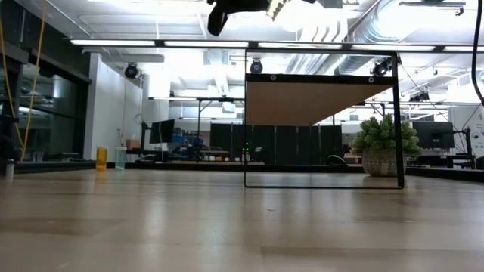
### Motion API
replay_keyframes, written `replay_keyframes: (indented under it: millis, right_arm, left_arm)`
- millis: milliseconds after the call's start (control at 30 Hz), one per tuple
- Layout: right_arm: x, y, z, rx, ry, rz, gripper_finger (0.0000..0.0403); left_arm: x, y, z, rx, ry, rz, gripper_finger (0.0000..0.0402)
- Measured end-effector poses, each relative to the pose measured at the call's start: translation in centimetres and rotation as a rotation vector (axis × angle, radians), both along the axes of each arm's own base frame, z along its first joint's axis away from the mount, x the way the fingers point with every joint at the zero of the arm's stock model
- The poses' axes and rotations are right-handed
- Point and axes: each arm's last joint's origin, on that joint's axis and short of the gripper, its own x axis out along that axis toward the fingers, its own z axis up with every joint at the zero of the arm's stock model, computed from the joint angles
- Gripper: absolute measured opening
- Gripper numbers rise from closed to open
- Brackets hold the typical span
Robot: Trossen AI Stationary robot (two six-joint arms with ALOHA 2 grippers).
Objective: Pick and place medicine bottles onto shelf by color
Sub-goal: Put the bottom yellow pill bottle on the shelf aligned with the other yellow pill bottle
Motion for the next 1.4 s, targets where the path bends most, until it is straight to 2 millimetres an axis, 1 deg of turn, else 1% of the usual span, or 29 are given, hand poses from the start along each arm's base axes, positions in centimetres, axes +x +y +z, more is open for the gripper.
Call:
replay_keyframes:
  millis: [133, 333, 567, 667, 733, 800, 933, 1033, 1100, 1200, 1300, 1400]
  right_arm:
    - [0.1, 0.0, 0.1, -0.004, -0.013, -0.003, 0.0103]
    - [0.4, -0.1, 0.3, -0.014, -0.054, -0.005, 0.0103]
    - [0.5, -0.1, 0.4, -0.014, -0.062, -0.006, 0.0103]
    - [0.4, -0.3, 0.4, -0.038, -0.061, 0.001, 0.0103]
    - [0.1, -0.6, 0.3, -0.092, -0.035, -0.003, 0.0103]
    - [-0.5, -1.2, 0.3, -0.148, -0.007, -0.017, 0.0103]
    - [-1.4, -3.4, 0.5, -0.191, 0.011, -0.074, 0.0103]
    - [-1.9, -5.9, 0.3, -0.195, 0.019, -0.153, 0.0103]
    - [-1.9, -7.9, -0.6, -0.194, 0.017, -0.221, 0.0103]
    - [-2.0, -11.0, -3.1, -0.184, 0.051, -0.312, 0.0103]
    - [-2.3, -14.0, -4.4, -0.157, -0.001, -0.472, 0.0103]
    - [-2.5, -15.9, -5.6, -0.136, -0.034, -0.609, 0.0103]
  left_arm:
    - [0.1, -0.4, 0.0, -0.001, -0.003, -0.014, 0.0000]
    - [0.1, -0.3, 0.1, 0.000, -0.008, -0.013, 0.0000]
    - [0.1, -0.3, 0.2, -0.001, -0.019, -0.014, 0.0000]
    - [0.0, -0.3, 0.0, 0.029, 0.009, -0.025, 0.0000]
    - [-0.8, 0.0, 0.0, 0.047, 0.064, -0.003, 0.0000]
    - [-2.2, 0.5, 0.8, 0.058, 0.085, 0.044, 0.0000]
    - [-5.5, 1.3, 3.1, 0.094, 0.067, 0.124, 0.0000]
    - [-7.5, 0.8, 5.1, 0.120, -0.005, 0.140, 0.0000]
    - [-9.0, 0.3, 6.4, 0.134, -0.054, 0.143, 0.0000]
    - [-10.7, -0.9, 7.9, 0.160, -0.117, 0.146, 0.0000]
    - [-11.8, -2.0, 8.7, 0.175, -0.154, 0.155, 0.0000]
    - [-12.3, -2.9, 9.1, 0.186, -0.172, 0.176, 0.0000]
